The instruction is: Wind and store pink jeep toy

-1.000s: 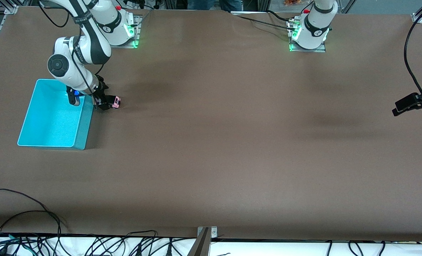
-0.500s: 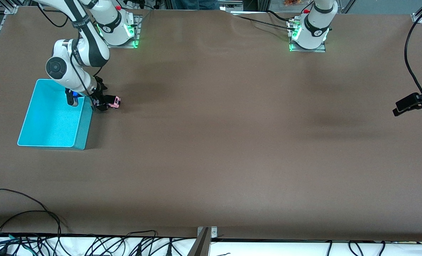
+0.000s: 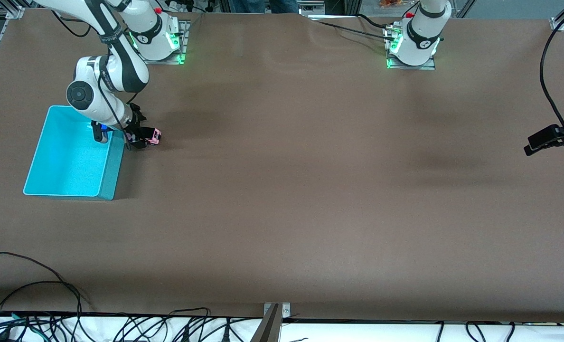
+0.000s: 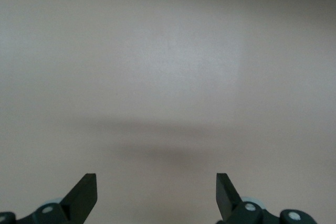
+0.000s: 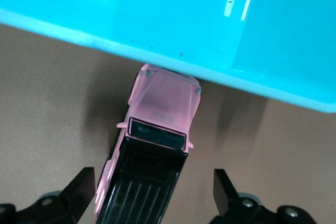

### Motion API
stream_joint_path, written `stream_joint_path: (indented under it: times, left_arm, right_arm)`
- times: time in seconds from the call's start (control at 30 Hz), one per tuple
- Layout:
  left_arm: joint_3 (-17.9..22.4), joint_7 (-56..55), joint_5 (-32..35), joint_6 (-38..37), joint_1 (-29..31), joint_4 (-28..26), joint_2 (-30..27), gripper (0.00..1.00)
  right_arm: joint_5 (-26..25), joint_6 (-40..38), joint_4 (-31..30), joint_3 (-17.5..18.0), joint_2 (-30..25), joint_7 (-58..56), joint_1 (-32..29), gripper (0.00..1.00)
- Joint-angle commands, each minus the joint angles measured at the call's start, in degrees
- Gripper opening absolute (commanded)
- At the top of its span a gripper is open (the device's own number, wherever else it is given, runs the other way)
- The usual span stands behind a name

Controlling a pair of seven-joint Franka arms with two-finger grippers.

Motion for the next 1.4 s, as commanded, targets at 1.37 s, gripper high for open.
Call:
stream_joint_path:
  times: [1.37]
  left_arm:
    - [-0.32,1.70,-4.30,2.11,-0.84,0.55,0.76,1.00]
  right_arm:
    - [0.33,-13.35,16.51,1.48,-4.36,-9.77,0.10,0.00]
